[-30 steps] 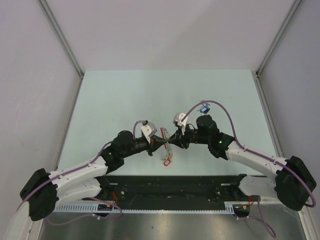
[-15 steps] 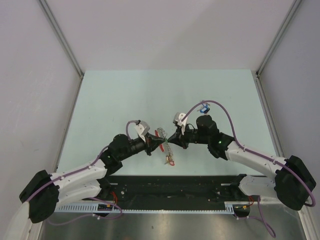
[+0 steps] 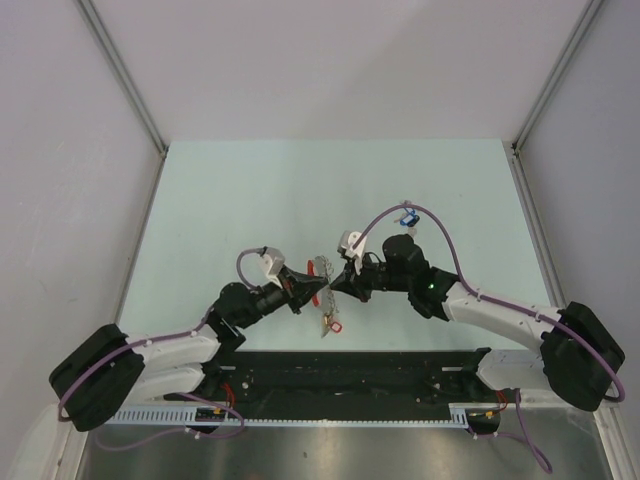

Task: Put the keys on the keyring

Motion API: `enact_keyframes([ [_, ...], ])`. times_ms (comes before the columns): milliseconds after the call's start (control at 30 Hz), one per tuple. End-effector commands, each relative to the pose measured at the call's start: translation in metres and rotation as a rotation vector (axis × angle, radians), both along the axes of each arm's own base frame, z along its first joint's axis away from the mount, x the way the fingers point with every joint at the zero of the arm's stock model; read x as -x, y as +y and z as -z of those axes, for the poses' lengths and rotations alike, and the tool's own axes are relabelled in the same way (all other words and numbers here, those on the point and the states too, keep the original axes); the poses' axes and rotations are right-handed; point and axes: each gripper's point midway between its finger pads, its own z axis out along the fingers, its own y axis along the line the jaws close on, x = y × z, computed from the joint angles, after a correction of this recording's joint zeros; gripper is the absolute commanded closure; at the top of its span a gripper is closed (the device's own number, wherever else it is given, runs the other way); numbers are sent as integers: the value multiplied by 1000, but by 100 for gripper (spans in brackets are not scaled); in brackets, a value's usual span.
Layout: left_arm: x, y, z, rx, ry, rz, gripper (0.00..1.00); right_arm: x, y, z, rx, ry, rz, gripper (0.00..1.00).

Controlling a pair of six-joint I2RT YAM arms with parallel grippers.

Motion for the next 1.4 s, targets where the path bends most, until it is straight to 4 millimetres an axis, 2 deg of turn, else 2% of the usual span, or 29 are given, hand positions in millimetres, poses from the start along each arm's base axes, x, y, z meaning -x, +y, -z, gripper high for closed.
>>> enact_keyframes([
  [0,-5,4,-55,195,-127,-30,100,14,18,-28,-82,-30,-99,100],
  [133,-5,3,-57,207,-138,-28,100,3,12,-32,-65,-59,-51,100],
  [267,-5,4,-47,160,-124,-31,74,-11,-1,-38,-23,-113,13,100],
  [367,-8,10,-48,115,-148,-56,63,-19,-8,-46,-8,-148,49,100],
  [400,-12,10,-38,57,-115,-67,61,-20,-9,-47,-3,-160,54,100],
  [433,-14,15,-44,32,-148,-84,59,-21,-10,-49,1,-166,58,100],
  [500,-18,19,-35,-67,-144,-101,56,-22,-11,-50,16,-175,66,100],
  [567,-17,22,-40,-107,-172,-86,52,-24,-13,-47,42,-176,76,100],
  [633,-15,19,-34,-199,-184,-35,51,-25,-12,-52,52,-198,76,100],
  [667,-15,18,-29,-236,-177,-21,51,-25,-15,-48,78,-186,86,100],
  [700,-17,16,-35,-257,-202,-10,51,-26,-15,-50,84,-190,89,100],
  [767,-15,15,-29,-294,-182,18,54,-27,-17,-47,116,-200,107,100],
  [933,-9,7,-48,-277,-191,69,54,-26,-17,-51,149,-196,106,100],
  [1000,-8,5,-48,-261,-165,72,55,-26,-16,-51,172,-205,109,100],
  [1200,-22,3,-20,-274,-63,10,59,-23,-13,-52,223,-231,101,100],
  [1367,-38,15,12,-343,32,-96,60,-22,-14,-51,243,-242,109,100],
])
